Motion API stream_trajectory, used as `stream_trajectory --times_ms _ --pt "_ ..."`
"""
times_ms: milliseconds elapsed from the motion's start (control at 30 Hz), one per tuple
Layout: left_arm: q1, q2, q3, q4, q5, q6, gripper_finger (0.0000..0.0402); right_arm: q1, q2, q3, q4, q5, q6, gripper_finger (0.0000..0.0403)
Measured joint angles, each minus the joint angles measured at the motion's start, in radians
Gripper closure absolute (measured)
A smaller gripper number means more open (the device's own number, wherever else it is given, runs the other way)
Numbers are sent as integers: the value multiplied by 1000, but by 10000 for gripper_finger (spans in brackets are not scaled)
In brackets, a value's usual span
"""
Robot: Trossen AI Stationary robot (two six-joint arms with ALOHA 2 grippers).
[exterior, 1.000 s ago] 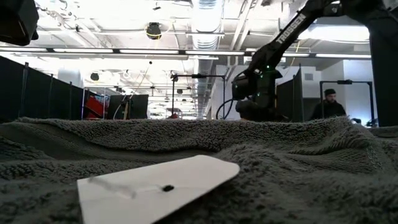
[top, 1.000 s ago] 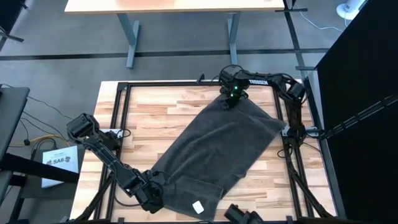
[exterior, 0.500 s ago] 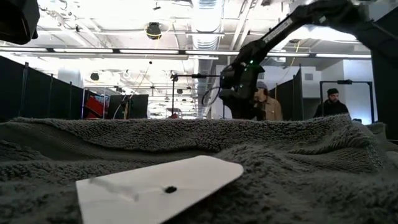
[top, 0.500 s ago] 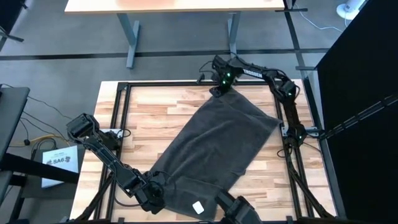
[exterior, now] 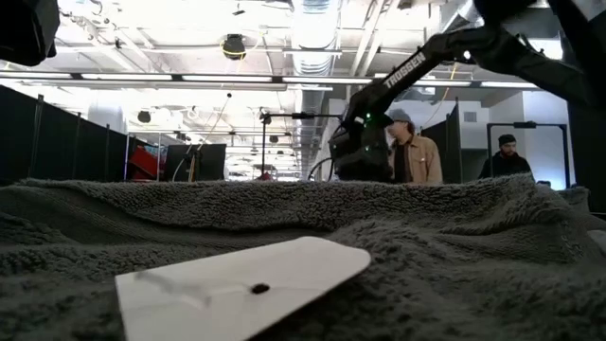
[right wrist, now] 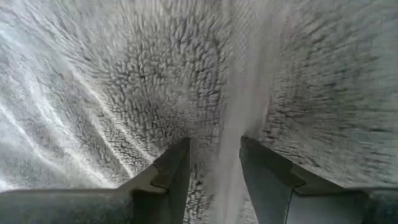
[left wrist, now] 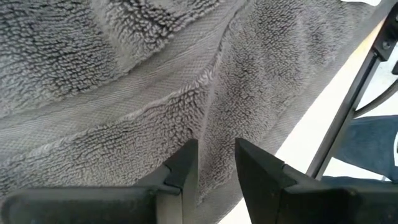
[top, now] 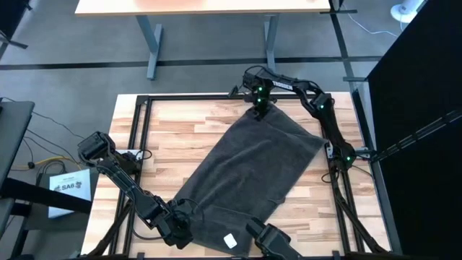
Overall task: Roll towel
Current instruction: Roll the black towel
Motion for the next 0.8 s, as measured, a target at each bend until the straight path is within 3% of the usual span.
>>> stream_trajectory --times_ms 200,500,633,800 --pt "0 0 0 1 0 -17 311 -14 60 69 -68 -51 -49 276" --pt "0 0 0 2 1 -66 311 -22 172 403 15 -70 -56 276" --pt "0 0 0 2 0 -70 311 -10 174 386 106 -97 -42 276" --pt "8 0 4 -16 18 22 311 28 99 385 -31 -112 -176 278"
